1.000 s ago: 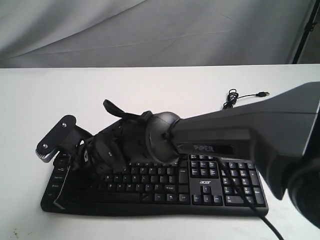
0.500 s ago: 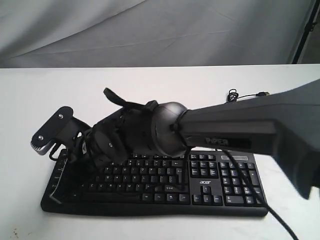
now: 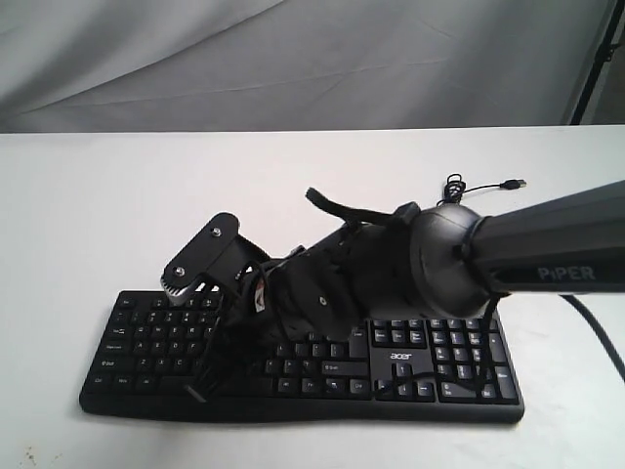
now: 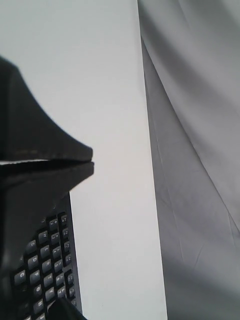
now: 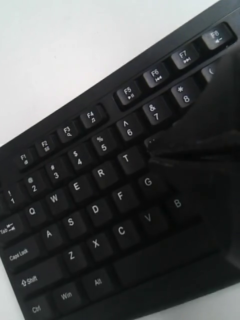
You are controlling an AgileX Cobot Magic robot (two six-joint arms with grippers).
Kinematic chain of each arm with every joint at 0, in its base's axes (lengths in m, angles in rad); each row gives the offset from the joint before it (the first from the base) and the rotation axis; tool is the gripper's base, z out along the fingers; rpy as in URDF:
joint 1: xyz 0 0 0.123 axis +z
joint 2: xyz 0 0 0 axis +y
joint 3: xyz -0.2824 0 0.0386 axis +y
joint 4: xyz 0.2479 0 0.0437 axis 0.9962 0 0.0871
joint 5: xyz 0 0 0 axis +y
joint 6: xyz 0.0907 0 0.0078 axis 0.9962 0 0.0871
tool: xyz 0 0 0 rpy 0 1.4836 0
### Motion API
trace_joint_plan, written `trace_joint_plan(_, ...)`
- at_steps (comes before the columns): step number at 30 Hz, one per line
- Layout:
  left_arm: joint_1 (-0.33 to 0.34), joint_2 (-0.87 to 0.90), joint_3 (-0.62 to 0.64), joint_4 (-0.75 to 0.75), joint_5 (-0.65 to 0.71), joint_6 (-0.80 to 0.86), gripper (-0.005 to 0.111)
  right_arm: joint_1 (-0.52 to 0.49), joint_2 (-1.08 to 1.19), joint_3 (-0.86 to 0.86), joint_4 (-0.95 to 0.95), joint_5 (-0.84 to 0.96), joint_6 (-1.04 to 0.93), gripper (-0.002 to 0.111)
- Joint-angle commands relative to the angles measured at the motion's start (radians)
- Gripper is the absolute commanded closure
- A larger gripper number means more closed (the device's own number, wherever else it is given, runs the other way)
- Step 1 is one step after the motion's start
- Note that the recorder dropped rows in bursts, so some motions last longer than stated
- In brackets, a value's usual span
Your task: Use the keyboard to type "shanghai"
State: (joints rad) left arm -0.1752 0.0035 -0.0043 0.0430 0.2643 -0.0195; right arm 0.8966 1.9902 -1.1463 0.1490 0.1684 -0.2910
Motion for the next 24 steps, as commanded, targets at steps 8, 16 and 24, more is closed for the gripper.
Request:
trace_joint_plan(8, -0.004, -0.003, 0.004, 0.001, -0.005, -0.003, 0.107, -0.003, 0.031, 0.005, 0.032, -0.048, 0.004, 0.108)
trace_joint_plan(16, -0.004, -0.003, 0.004, 0.001, -0.005, -0.003, 0.107, -0.001, 0.031, 0.005, 0.034, -0.048, 0.004, 0.108)
trace_joint_plan(24, -0.004, -0.003, 0.004, 0.001, -0.005, -0.003, 0.107, 0.001, 0.073, 0.005, 0.034, -0.050, 0.004, 0.108)
